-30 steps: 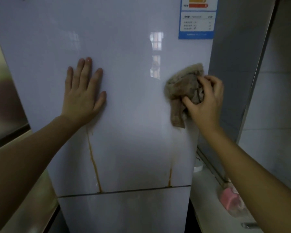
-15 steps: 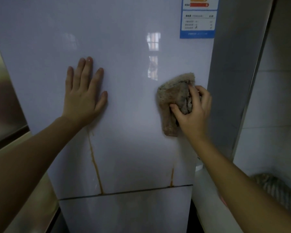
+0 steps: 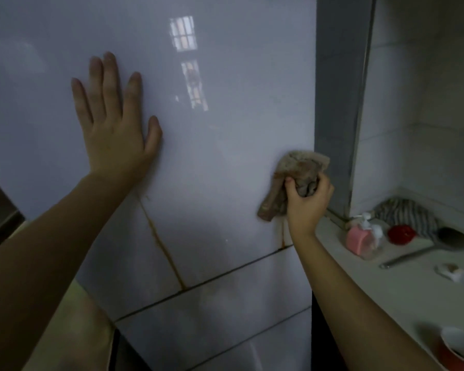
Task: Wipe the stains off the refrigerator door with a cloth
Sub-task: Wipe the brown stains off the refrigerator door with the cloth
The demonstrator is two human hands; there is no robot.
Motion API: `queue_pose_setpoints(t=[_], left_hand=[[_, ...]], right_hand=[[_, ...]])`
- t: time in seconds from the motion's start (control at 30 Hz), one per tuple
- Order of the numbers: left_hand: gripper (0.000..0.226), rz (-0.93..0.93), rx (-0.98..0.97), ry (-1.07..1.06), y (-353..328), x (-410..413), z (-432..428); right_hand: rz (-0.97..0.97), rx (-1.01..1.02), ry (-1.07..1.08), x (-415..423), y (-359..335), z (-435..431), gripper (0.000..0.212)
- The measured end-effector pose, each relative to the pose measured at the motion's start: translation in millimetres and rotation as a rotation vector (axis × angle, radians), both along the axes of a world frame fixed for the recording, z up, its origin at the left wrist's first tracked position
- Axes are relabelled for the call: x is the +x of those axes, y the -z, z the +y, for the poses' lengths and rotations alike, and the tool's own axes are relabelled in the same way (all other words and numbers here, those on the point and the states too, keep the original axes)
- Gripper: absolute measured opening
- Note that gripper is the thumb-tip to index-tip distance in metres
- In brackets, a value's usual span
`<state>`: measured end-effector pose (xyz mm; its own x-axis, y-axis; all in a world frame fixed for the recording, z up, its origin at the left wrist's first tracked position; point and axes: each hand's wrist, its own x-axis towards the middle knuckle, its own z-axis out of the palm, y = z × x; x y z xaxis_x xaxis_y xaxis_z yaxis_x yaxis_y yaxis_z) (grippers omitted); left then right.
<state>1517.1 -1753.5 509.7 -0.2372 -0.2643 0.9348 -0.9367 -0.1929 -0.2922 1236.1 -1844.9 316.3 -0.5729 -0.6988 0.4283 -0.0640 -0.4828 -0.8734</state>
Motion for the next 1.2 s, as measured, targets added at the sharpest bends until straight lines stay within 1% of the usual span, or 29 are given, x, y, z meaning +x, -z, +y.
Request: queue_pose_setpoints(t=[0.13, 0.23, 0.37, 0.43, 0.63, 0.7, 0.83, 0.9, 0.97, 1.07, 1.13, 1.2], left_hand=[[0.064, -0.012, 0.023, 0.026, -1, 3, 2], [0.063, -0.012, 0.03, 0.034, -1, 3, 4], [0.062, -0.002, 0.016, 0.046, 1, 2, 3], [0.062, 0.001, 0.019, 0.047, 0, 3, 2], [0.064, -0.013, 0.042, 0.028, -1, 4, 6], [0.065, -0.019, 0.044, 0.026, -1, 3, 7], [0.066, -0.031, 0.042, 0.016, 0, 6, 5], [0.066, -0.035, 0.035, 0.02, 1, 7, 4], [0.065, -0.039, 0.031, 0.028, 0, 8, 4], [0.066, -0.044, 0.037, 0.022, 0, 8, 4], [0.066, -0.039, 0.04, 0.014, 0, 8, 4], [0.066, -0.032, 0.041, 0.013, 0, 5, 5]], right_hand=[[-0.09, 0.106, 0.023, 11, 24, 14, 0.062], [-0.138, 0.097, 0.042, 21, 18, 15, 0.063], [-0.121, 0.031, 0.014, 41, 7, 15, 0.065], [-0.144, 0.018, 0.016, 46, 8, 14, 0.063], [-0.318, 0.088, 0.076, 41, 16, 9, 0.056], [-0.277, 0.072, 0.065, 46, 12, 12, 0.056], [-0.06, -0.027, -0.002, 64, 6, 22, 0.057], [-0.035, -0.033, -0.012, 65, 5, 20, 0.059], [-0.094, -0.011, 0.019, 60, 8, 16, 0.059], [-0.268, 0.07, 0.1, 47, 16, 8, 0.054], [-0.359, 0.139, 0.118, 39, 20, 6, 0.055], [-0.337, 0.146, 0.104, 38, 20, 8, 0.057]])
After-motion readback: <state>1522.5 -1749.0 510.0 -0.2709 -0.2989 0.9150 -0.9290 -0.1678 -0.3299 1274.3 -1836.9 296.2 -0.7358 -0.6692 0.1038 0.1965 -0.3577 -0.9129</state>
